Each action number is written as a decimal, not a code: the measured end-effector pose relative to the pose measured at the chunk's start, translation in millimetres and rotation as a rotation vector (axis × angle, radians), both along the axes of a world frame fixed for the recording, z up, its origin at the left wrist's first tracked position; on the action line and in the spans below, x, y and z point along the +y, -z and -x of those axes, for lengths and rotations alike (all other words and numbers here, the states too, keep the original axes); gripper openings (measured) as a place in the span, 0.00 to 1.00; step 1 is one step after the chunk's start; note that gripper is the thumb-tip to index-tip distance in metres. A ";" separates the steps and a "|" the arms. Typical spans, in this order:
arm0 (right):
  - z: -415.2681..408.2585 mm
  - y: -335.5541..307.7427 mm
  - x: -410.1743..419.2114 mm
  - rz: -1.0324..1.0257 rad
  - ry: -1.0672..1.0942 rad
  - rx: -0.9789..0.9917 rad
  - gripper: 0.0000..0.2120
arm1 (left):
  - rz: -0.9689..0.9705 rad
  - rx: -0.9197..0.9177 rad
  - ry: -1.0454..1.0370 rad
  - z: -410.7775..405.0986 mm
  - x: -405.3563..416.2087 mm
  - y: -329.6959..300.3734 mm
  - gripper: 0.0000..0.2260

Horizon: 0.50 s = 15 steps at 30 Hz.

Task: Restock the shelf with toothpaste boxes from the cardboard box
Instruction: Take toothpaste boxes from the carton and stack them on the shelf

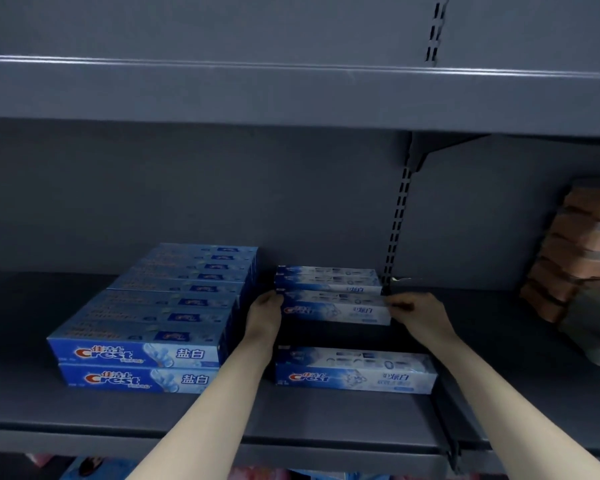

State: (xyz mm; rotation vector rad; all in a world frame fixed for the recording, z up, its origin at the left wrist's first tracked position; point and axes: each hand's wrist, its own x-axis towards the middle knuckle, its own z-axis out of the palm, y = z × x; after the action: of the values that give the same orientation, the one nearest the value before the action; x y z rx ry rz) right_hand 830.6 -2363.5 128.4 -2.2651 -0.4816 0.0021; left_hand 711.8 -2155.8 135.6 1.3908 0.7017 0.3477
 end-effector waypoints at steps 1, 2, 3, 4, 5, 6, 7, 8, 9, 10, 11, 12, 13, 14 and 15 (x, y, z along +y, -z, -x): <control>-0.9 0.0 2.2 -0.009 0.005 0.007 0.12 | 0.010 -0.010 -0.002 -1.9 0.6 -0.3 0.11; -1.9 -0.1 4.4 -0.013 0.008 0.013 0.12 | 0.017 -0.020 0.001 -3.7 0.9 -0.4 0.10; -3.2 -0.1 6.8 -0.014 0.007 0.020 0.13 | 0.019 -0.021 0.014 -5.1 1.3 -0.6 0.10; -4.6 0.0 9.0 -0.018 0.005 0.034 0.14 | 0.025 -0.022 0.024 -7.1 2.5 0.7 0.11; -5.7 0.3 11.4 -0.024 0.003 0.055 0.14 | 0.029 -0.018 0.031 -9.0 3.4 2.3 0.14; -6.4 0.5 13.6 -0.030 0.003 0.078 0.15 | 0.034 -0.017 0.029 -10.6 4.1 3.6 0.18; -6.9 0.5 15.3 -0.034 0.008 0.095 0.16 | 0.040 -0.013 0.018 -12.0 4.1 3.7 0.20; -7.6 0.3 16.5 -0.036 0.013 0.100 0.16 | 0.047 -0.014 0.005 -13.4 4.0 3.6 0.22; -7.7 -0.5 16.9 -0.038 0.015 0.103 0.16 | 0.052 -0.017 -0.002 -14.4 3.4 2.8 0.24; -7.5 -1.3 17.0 -0.047 0.011 0.107 0.16 | 0.053 -0.024 -0.008 -15.7 3.5 2.9 0.24; -7.0 -2.5 16.7 -0.058 0.006 0.115 0.15 | 0.050 -0.027 -0.009 -15.6 2.5 1.4 0.24; -6.5 -3.8 16.0 -0.070 0.000 0.122 0.15 | 0.046 -0.029 -0.011 -15.7 2.3 1.2 0.24; -6.2 -4.8 15.4 -0.088 -0.006 0.135 0.15 | 0.043 -0.032 -0.010 -15.2 1.8 0.6 0.24; -5.6 -5.9 14.6 -0.113 -0.013 0.160 0.16 | 0.052 -0.038 -0.010 -14.6 1.6 1.1 0.24; -3.9 -7.1 13.9 -0.144 -0.024 0.196 0.17 | 0.063 -0.040 -0.007 -13.3 0.5 1.0 0.25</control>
State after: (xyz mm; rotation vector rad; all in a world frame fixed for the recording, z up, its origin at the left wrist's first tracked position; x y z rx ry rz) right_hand 834.4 -2349.6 135.5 -2.0919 -0.3916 0.1939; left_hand 725.2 -2155.3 134.6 1.3188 0.6795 0.3553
